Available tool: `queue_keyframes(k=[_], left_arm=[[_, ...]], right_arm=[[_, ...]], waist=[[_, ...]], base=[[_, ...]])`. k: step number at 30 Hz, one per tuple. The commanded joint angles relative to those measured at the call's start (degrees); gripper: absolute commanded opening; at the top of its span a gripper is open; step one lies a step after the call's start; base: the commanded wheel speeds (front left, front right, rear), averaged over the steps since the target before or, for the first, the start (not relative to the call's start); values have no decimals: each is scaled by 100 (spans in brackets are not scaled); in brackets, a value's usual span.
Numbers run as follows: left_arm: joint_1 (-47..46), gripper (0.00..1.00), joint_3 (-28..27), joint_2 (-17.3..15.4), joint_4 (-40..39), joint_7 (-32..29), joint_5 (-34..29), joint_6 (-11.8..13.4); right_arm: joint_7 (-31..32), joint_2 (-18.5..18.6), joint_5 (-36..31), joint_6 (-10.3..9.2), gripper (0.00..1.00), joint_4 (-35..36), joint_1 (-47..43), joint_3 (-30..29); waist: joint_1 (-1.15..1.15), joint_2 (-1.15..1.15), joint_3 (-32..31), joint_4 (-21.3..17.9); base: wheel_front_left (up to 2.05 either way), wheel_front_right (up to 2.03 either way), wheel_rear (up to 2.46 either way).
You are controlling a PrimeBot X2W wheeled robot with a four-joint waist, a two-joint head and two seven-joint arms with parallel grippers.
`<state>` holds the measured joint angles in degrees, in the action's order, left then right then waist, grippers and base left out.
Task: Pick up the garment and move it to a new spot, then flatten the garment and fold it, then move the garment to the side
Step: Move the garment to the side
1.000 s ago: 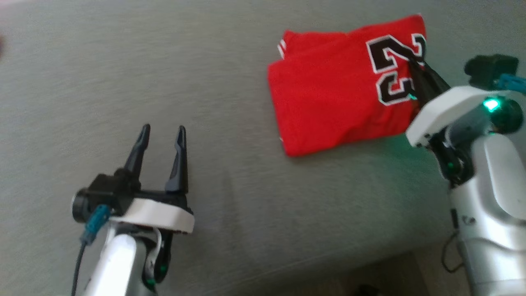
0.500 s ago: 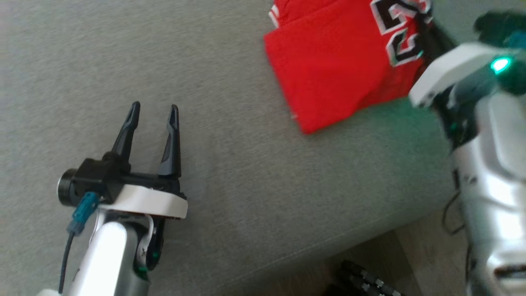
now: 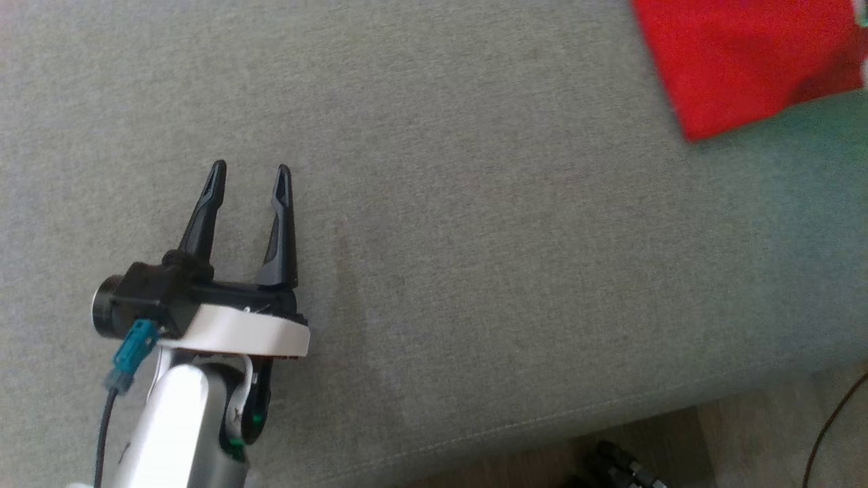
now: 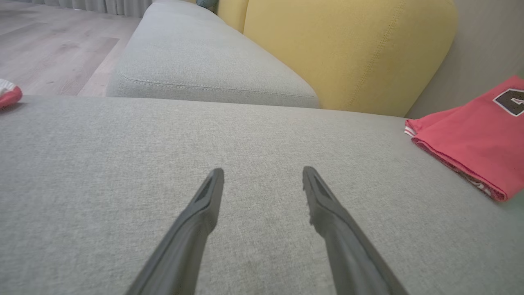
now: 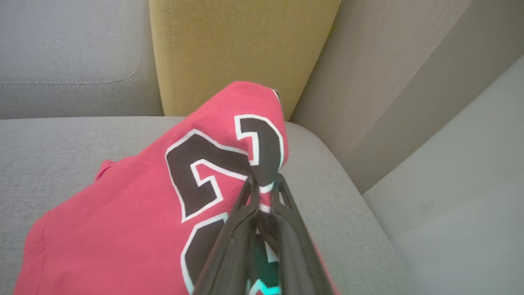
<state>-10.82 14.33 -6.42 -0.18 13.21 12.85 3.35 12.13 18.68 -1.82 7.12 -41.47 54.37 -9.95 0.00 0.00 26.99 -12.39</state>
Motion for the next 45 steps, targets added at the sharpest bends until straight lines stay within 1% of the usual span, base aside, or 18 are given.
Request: queue_keyframes(k=[1,3,7,16,19,20,22,23,28,33,38,45], left_arm=[[-91,100,-125,-18,-228,38,17,25],[-97,100,-100,-13,-243,53,13,29],[-90,100,-79,-13,-258,65,10,46],[-66,100,-41,-43,-289,69,29,63],[-48,100,-27,-53,-289,70,40,66],[-43,100,-19,-53,-282,70,45,67],[-42,100,-4,-48,-269,72,55,70],[-45,100,3,-46,-264,73,61,71],[-50,100,29,-37,-245,79,88,80],[-52,100,29,-19,-199,97,131,94],[-51,100,-13,10,-115,126,190,114],[-50,100,-125,65,76,159,293,135]], right_arm=[[0,159,-42,36,0,206,208,-12],[13,257,-174,36,0,205,325,-179],[50,334,-339,36,0,282,415,-289],[65,393,-535,36,0,315,444,-370],[33,392,-698,36,0,359,400,-410],[21,361,-758,36,5,378,375,-449],[-4,323,-872,36,54,368,332,-517],[-27,288,-918,36,100,360,315,-535],[-149,110,-1097,36,100,323,253,-611],[-395,-41,-1079,36,100,234,259,-531],[-630,-210,-920,36,100,169,234,-273],[-958,-413,-516,36,100,145,14,192]], waist=[[0,0,24,27],[0,0,52,68],[0,0,69,99],[0,0,42,166],[0,0,21,194],[0,0,12,205],[0,0,-3,228],[0,0,-10,240],[0,0,-48,309],[0,0,-124,413],[0,0,-323,546],[0,0,-754,777]], base=[[0,0,0],[0,0,0],[0,0,0],[0,0,0],[0,0,0],[0,0,0],[0,0,0],[0,0,0],[0,0,0],[0,0,0],[0,0,0],[0,0,0]])
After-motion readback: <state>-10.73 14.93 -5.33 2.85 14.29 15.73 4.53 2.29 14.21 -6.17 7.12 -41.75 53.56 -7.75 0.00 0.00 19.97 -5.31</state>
